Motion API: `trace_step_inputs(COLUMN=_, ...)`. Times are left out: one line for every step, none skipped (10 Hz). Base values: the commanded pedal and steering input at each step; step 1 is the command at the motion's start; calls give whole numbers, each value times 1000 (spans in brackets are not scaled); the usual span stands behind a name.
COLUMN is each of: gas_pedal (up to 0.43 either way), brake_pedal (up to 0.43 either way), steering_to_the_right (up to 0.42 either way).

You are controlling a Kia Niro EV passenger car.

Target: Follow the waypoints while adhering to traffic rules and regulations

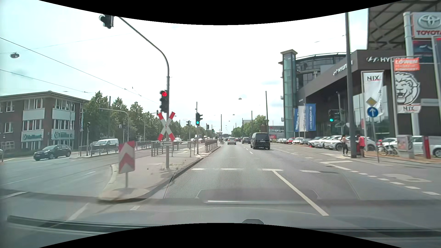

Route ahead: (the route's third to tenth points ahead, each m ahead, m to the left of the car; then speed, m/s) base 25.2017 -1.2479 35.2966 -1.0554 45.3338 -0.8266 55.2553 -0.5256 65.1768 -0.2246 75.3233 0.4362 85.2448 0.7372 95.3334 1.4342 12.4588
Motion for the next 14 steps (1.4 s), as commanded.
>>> trace_step_inputs(gas_pedal=28, brake_pedal=0, steering_to_the_right=-4)
trace_step_inputs(gas_pedal=20, brake_pedal=0, steering_to_the_right=-4)
trace_step_inputs(gas_pedal=20, brake_pedal=0, steering_to_the_right=-4)
trace_step_inputs(gas_pedal=20, brake_pedal=0, steering_to_the_right=-4)
trace_step_inputs(gas_pedal=20, brake_pedal=0, steering_to_the_right=-4)
trace_step_inputs(gas_pedal=8, brake_pedal=0, steering_to_the_right=-4)
trace_step_inputs(gas_pedal=0, brake_pedal=0, steering_to_the_right=-4)
trace_step_inputs(gas_pedal=0, brake_pedal=0, steering_to_the_right=-4)
trace_step_inputs(gas_pedal=0, brake_pedal=0, steering_to_the_right=-4)
trace_step_inputs(gas_pedal=0, brake_pedal=0, steering_to_the_right=-4)
trace_step_inputs(gas_pedal=0, brake_pedal=0, steering_to_the_right=-5)
trace_step_inputs(gas_pedal=0, brake_pedal=0, steering_to_the_right=-4)
trace_step_inputs(gas_pedal=0, brake_pedal=0, steering_to_the_right=-5)
trace_step_inputs(gas_pedal=0, brake_pedal=0, steering_to_the_right=-5)
